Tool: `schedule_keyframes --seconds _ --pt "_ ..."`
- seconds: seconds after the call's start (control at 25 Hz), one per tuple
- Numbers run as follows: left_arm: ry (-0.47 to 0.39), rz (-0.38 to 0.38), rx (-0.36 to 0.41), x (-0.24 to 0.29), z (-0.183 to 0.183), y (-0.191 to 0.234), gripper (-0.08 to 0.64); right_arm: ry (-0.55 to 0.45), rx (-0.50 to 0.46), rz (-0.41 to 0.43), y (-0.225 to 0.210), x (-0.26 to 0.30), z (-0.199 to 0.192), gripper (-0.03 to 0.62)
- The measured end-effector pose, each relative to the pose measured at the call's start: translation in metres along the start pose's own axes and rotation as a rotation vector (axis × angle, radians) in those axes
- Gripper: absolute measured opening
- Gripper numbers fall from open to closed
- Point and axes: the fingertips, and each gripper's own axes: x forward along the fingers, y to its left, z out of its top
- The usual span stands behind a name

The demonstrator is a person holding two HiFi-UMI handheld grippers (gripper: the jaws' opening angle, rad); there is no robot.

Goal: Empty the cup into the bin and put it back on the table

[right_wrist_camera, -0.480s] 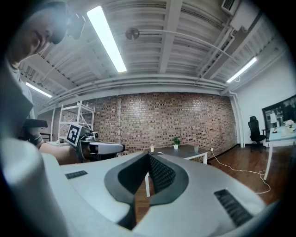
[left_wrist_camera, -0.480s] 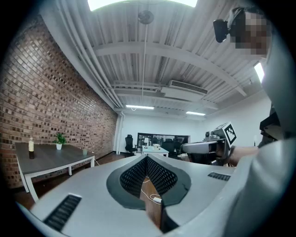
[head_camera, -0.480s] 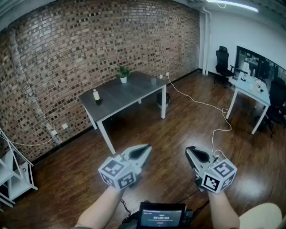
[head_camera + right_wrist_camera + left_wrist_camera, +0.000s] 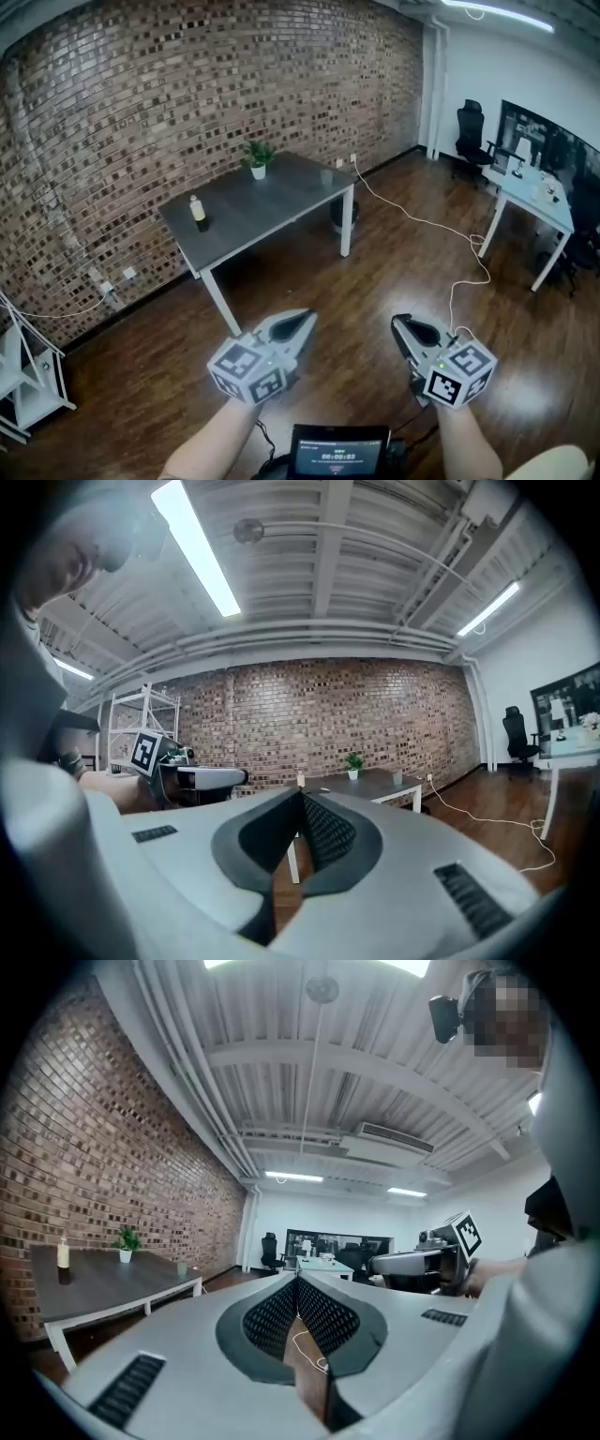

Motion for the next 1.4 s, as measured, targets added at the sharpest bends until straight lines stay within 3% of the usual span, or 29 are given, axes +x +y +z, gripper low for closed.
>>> schedule_keyframes --seconds 0.4,0.64,0.88,1.4 --pt "-0.009 -0.012 -0.020 0.028 -0.002 0.078 0.000 0.001 -0.043 0.017 -0.023 0.078 0.015 0.002" --pt "-0.010 -0.040 -0.036 0.065 -0.009 0.096 0.000 0.018 -0.032 0.011 -0.048 0.101 0.022 0.002" --pt "-0.053 0.007 -0.051 0.103 -0.007 0.129 0.000 0.024 -0.034 0.043 -0.086 0.138 0.028 0.002" --pt "-0.021 0.070 -0.008 0.214 -0.012 0.188 0.000 -0.018 -0.021 0.096 -0.200 0.199 0.047 0.002"
